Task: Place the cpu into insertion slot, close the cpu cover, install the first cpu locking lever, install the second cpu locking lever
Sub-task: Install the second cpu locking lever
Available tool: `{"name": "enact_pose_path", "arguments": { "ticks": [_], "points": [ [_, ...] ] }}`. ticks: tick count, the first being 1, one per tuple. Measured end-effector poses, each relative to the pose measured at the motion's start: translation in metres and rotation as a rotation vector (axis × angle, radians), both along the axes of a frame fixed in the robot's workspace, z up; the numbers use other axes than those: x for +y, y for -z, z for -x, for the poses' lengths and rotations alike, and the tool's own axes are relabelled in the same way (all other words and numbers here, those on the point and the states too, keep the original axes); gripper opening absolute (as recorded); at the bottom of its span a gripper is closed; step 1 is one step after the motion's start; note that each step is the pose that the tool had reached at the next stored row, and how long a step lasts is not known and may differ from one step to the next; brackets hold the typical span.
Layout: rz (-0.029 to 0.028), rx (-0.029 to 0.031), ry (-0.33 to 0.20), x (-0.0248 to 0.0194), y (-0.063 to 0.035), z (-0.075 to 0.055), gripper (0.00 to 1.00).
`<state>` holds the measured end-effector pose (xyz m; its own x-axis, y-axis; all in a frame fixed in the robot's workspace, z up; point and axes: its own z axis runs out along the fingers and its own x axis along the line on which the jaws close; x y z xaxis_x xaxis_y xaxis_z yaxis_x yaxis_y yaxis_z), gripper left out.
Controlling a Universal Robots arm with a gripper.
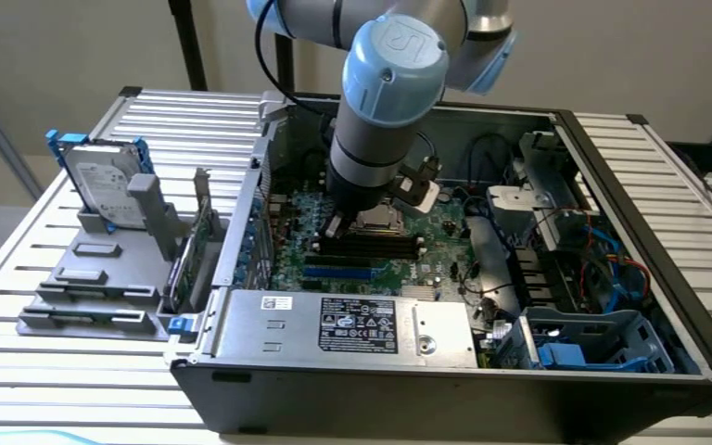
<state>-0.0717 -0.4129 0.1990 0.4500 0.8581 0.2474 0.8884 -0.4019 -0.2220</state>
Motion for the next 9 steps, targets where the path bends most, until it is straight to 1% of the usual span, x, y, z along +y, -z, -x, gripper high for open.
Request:
{"name": "enact_pose_path", "arguments": {
  "ticks": [9],
  "points": [
    [0.0,-0.0005,0.0,0.0042,0.0028,0.0004,0.11]
  ]
}}
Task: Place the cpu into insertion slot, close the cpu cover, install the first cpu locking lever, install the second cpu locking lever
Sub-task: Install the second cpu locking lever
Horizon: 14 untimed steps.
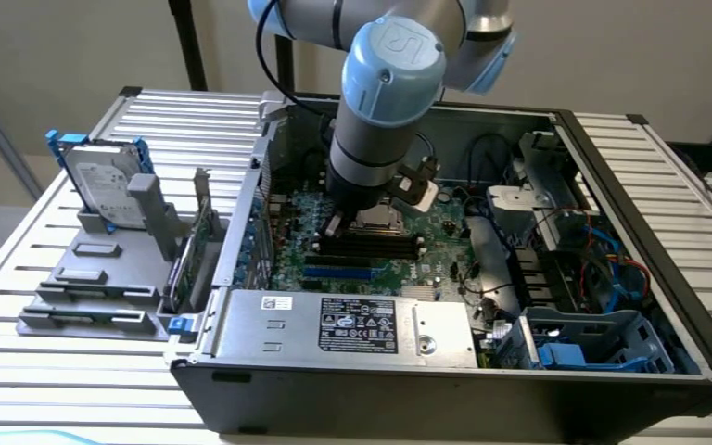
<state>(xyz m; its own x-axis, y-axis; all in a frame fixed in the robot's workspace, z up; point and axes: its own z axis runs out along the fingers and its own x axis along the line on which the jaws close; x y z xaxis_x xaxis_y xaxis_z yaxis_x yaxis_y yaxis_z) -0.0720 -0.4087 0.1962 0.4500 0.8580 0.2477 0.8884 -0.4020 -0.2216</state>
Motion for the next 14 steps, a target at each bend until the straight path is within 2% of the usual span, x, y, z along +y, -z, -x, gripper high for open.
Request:
{"name": "enact_pose_path", "arguments": {
  "ticks": [4,11,13,14],
  "points": [
    [0.0001,0.0001,0.0,0.001,0.0011,0.0,0.11],
    [0.0042,-0.0001,0.0,0.0036,0.0026,0.0003,0.11],
    [0.0073,-0.0001,0.0,0.0043,0.0028,0.0003,0.11],
    [0.0109,-0.0002,0.0,0.0046,0.0029,0.0003,0.11]
  ]
}}
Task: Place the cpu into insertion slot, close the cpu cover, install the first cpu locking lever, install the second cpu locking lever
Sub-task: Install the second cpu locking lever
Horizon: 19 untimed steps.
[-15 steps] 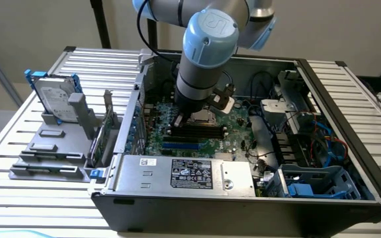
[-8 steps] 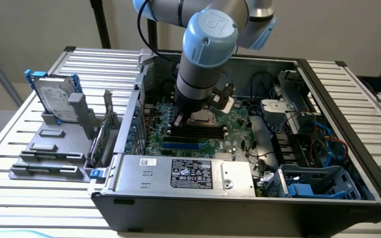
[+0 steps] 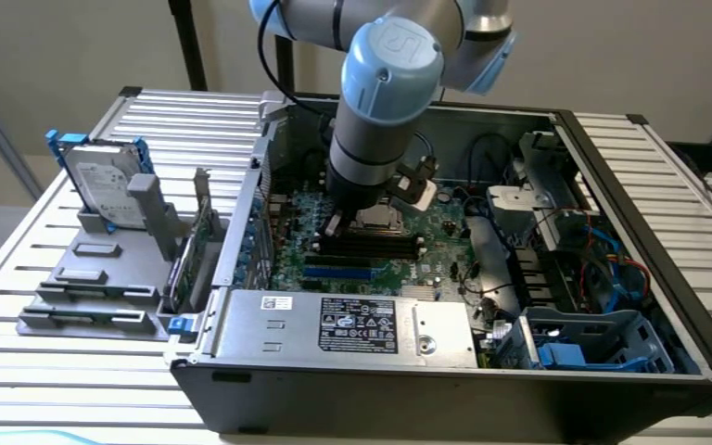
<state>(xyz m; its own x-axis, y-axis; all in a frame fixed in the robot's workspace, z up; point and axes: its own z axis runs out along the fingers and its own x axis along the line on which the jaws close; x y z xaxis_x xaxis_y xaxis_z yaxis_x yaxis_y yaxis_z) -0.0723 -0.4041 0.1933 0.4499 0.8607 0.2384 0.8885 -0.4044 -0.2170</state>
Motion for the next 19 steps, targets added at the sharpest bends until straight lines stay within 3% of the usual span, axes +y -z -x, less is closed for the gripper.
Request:
{"name": "enact_pose_path", "arguments": {
  "ticks": [5,8,14,19],
  "points": [
    [0.0298,0.0,0.0,0.0008,0.0001,0.0,0.11],
    [0.0384,0.0,0.0,0.0004,-0.0045,0.0,0.11],
    [0.0391,0.0002,0.0,0.0007,-0.0238,0.0,0.11],
    [0.0384,0.0,0.0,0.0007,-0.0247,0.0,0.11]
  ]
}}
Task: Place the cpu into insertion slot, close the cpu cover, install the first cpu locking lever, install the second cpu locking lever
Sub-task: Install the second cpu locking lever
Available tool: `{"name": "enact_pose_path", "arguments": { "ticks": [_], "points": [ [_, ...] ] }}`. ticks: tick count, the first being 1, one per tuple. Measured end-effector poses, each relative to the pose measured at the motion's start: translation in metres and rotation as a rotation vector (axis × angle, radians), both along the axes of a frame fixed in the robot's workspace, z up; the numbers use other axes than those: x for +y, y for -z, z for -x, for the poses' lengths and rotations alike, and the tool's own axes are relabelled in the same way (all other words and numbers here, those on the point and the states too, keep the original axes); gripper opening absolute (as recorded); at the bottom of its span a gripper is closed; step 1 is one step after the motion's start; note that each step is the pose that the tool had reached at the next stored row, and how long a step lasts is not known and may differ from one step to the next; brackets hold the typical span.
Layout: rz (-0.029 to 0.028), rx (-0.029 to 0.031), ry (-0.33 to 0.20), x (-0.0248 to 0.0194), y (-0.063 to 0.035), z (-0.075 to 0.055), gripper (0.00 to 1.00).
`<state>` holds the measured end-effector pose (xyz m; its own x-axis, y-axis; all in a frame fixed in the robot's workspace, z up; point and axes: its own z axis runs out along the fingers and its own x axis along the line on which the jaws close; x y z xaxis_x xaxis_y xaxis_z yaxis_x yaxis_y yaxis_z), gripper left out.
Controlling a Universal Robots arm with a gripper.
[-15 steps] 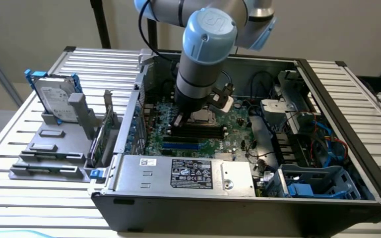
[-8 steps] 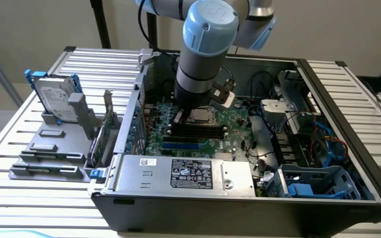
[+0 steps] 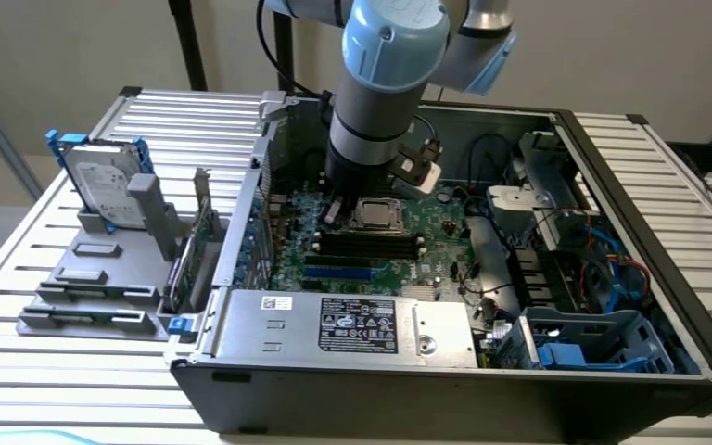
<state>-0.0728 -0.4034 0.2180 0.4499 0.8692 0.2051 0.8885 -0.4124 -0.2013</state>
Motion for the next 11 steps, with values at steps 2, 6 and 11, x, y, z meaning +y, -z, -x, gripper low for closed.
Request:
{"name": "enact_pose_path", "arguments": {
  "ticks": [2,6,11],
  "points": [
    [0.0001,0.0001,0.0,0.0,-0.0001,0.0,0.11],
    [0.0002,0.0001,0.0,0.0,-0.0001,0.0,0.11],
    [0.0001,0.0001,0.0,0.0,-0.0001,0.0,0.11]
  ]
}}
